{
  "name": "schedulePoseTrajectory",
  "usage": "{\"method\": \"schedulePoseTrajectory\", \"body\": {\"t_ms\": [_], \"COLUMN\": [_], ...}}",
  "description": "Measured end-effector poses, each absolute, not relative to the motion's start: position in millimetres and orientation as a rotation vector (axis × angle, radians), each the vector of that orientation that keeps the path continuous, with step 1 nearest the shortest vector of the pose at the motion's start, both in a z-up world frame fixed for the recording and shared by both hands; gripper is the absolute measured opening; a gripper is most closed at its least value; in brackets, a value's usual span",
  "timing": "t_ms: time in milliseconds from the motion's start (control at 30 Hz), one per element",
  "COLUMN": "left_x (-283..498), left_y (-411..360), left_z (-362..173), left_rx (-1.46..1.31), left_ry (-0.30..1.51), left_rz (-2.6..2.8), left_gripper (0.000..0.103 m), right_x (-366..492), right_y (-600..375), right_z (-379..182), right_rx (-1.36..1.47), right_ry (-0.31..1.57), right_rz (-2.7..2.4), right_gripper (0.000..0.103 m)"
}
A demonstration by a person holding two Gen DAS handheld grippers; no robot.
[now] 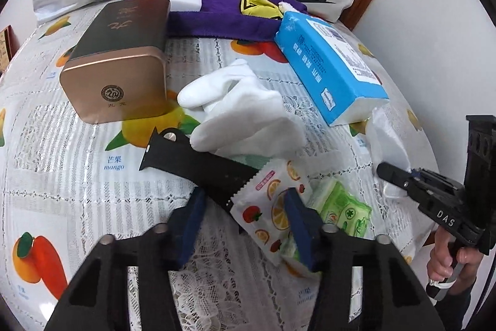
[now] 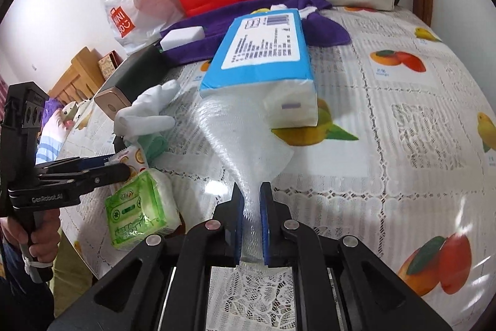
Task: Organize soft objects
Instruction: 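Lift the clear glove with the right tool while the left tool grasps the orange-slice snack packet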
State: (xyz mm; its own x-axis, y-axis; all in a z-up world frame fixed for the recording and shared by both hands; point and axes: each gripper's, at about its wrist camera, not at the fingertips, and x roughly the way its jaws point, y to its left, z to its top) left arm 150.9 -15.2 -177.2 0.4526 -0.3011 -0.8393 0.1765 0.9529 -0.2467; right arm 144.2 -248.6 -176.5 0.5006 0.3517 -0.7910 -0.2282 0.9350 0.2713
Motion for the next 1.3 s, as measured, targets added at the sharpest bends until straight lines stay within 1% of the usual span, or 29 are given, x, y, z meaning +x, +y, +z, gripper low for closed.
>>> {"method": "schedulePoseTrajectory", "body": {"t_ms": [67, 100, 167, 433, 600, 733, 933, 1000, 1033, 1067, 1100, 1267, 1300], "left_x": [151, 150, 147, 134, 126, 124, 133, 137, 138, 139, 139, 140, 141], "left_y": [-13, -12, -11, 15, 25, 21, 6, 5, 4, 2, 2, 4, 3], "left_z": [-174, -173, -169, -162, -160, -159, -172, -176, -178, -179, -180, -181, -181], "left_rx": [-0.138, -0.142, -0.128, -0.154, -0.171, -0.202, -0.197, -0.209, -0.21, -0.206, -0.203, -0.25, -0.253], "left_ry": [1.042, 1.042, 1.033, 1.017, 1.01, 1.012, 1.053, 1.067, 1.073, 1.081, 1.081, 1.063, 1.055], "left_rz": [-0.292, -0.31, -0.314, -0.266, -0.25, -0.293, -0.304, -0.305, -0.309, -0.309, -0.307, -0.328, -0.332], "left_gripper": [0.025, 0.022, 0.009, 0.004, 0.004, 0.004, 0.006, 0.009, 0.018, 0.029, 0.033, 0.034, 0.032], "right_x": [144, 144, 145, 141, 140, 140, 139, 139, 140, 141, 142, 146, 147], "right_y": [-248, -247, -246, -242, -239, -240, -243, -244, -245, -246, -246, -246, -246], "right_z": [-178, -179, -179, -175, -175, -175, -177, -178, -179, -180, -180, -183, -183], "right_rx": [0.137, 0.135, 0.139, 0.144, 0.135, 0.136, 0.147, 0.151, 0.154, 0.154, 0.153, 0.159, 0.157], "right_ry": [0.991, 0.992, 0.991, 0.982, 0.986, 0.987, 0.995, 0.997, 0.997, 0.999, 1.0, 1.005, 1.004], "right_rz": [0.353, 0.354, 0.354, 0.368, 0.364, 0.364, 0.356, 0.354, 0.353, 0.352, 0.35, 0.353, 0.354], "right_gripper": [0.01, 0.01, 0.01, 0.01, 0.01, 0.011, 0.011, 0.011, 0.011, 0.011, 0.011, 0.011, 0.011]}}
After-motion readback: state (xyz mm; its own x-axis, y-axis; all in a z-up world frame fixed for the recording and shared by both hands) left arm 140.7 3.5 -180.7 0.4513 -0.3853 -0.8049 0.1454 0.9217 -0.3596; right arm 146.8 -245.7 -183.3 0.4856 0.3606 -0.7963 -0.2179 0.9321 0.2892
